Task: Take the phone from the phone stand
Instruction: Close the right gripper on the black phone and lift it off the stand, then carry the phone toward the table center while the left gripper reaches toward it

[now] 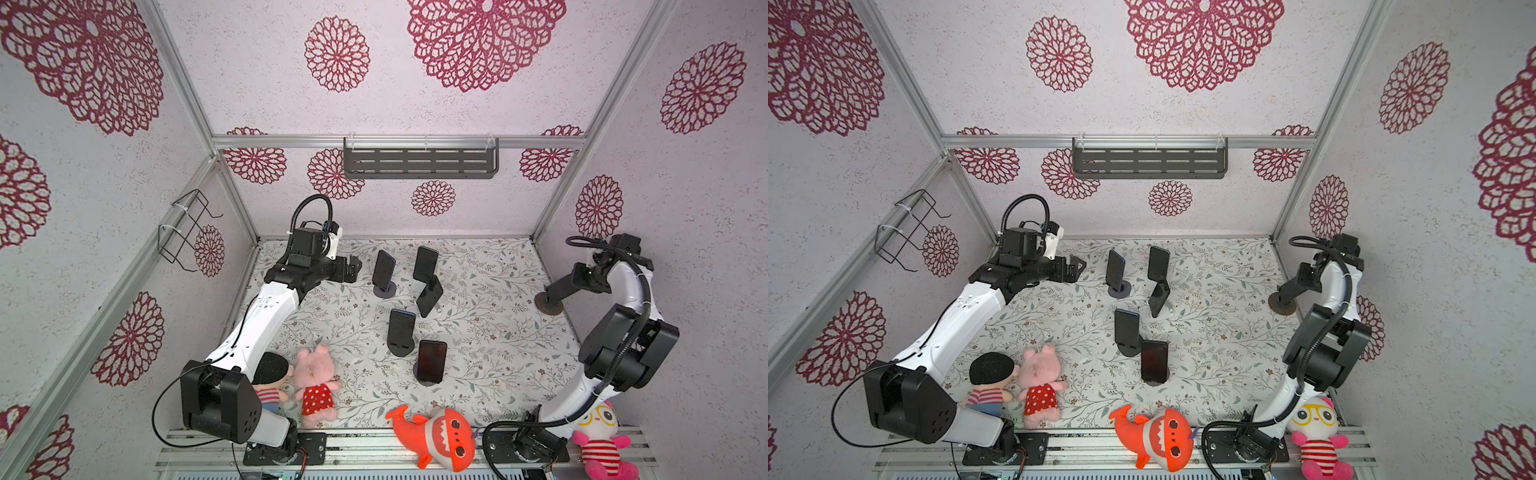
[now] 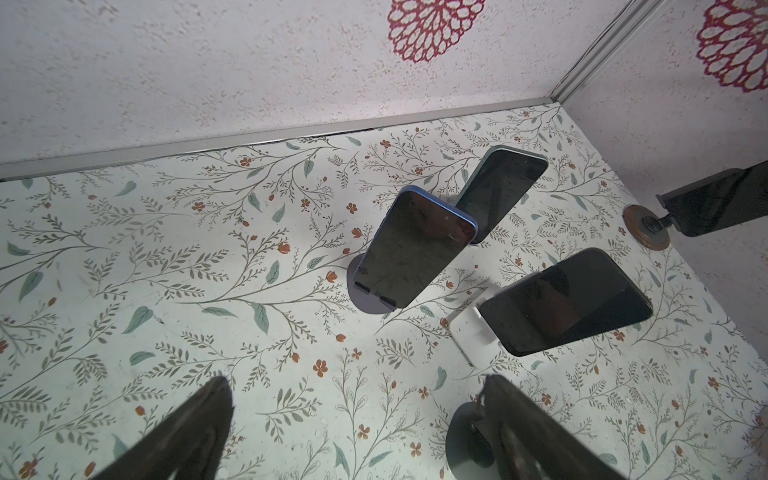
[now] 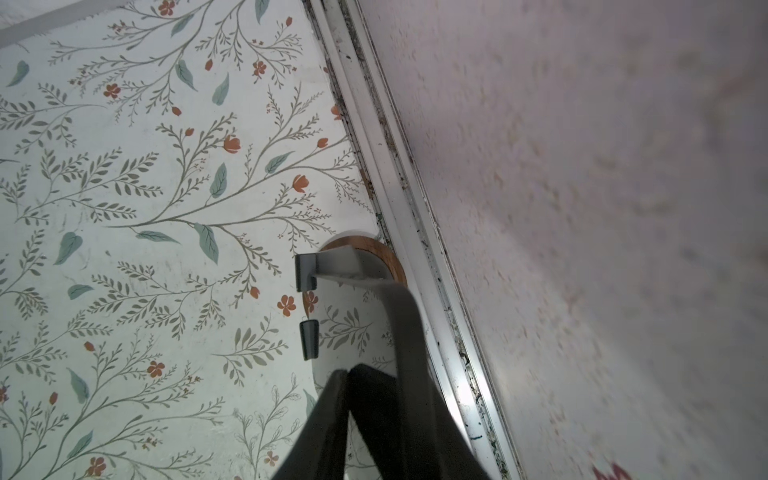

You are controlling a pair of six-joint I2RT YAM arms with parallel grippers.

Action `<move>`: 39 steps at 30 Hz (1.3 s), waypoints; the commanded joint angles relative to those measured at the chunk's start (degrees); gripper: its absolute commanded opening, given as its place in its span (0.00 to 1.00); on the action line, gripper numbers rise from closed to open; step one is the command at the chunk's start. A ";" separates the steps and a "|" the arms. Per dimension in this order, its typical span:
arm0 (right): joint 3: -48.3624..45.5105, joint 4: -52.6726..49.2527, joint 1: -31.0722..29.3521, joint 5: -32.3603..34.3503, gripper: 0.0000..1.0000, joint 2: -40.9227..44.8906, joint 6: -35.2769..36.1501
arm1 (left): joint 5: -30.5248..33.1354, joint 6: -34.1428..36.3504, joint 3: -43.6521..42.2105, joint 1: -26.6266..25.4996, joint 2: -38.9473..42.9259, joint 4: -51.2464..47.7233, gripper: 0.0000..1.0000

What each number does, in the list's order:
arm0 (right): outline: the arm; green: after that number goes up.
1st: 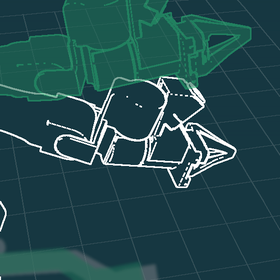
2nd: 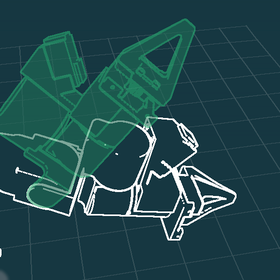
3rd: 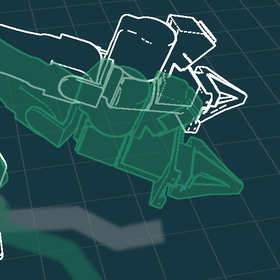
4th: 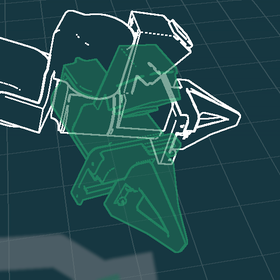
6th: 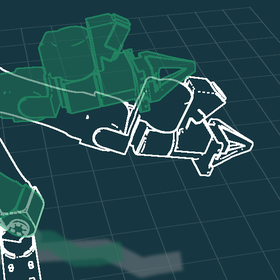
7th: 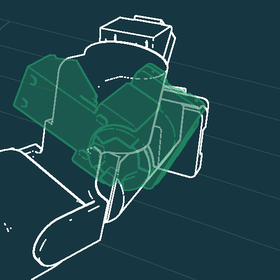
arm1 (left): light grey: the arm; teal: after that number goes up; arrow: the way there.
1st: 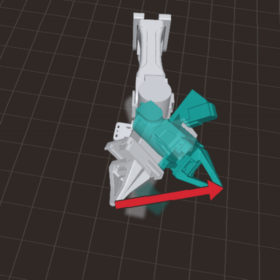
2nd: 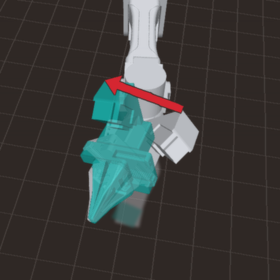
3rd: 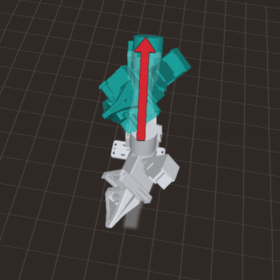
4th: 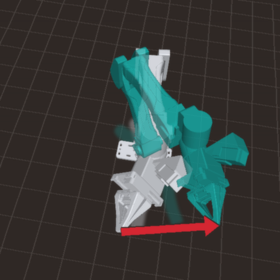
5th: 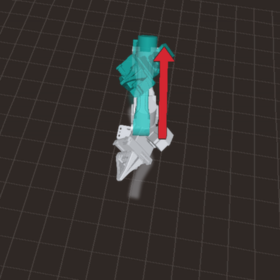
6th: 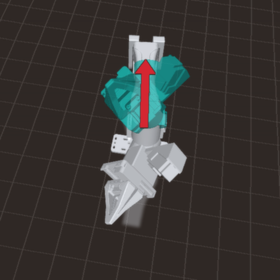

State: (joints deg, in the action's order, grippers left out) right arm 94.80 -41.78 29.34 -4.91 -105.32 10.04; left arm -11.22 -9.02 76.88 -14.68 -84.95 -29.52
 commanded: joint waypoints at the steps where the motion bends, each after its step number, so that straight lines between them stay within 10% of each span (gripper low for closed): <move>1: 2.44 -1.79 0.50 0.95 0.26 1.41 0.45 | 1.05 0.66 1.72 -0.57 -0.59 -0.43 0.97; 27: 8.82 -6.64 -1.66 -17.92 0.00 4.98 -2.54 | -0.93 -0.03 4.13 -1.65 1.52 -1.85 0.97; 39: 15.20 -16.07 -18.17 -35.80 0.03 6.71 -0.39 | -15.44 2.03 11.82 -1.74 4.57 -7.74 0.98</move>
State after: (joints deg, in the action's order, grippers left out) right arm 106.04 -54.50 14.83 -31.70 -103.50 8.51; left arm -18.92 -8.86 86.15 -15.75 -82.21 -34.98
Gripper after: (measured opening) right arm 0.145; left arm 0.984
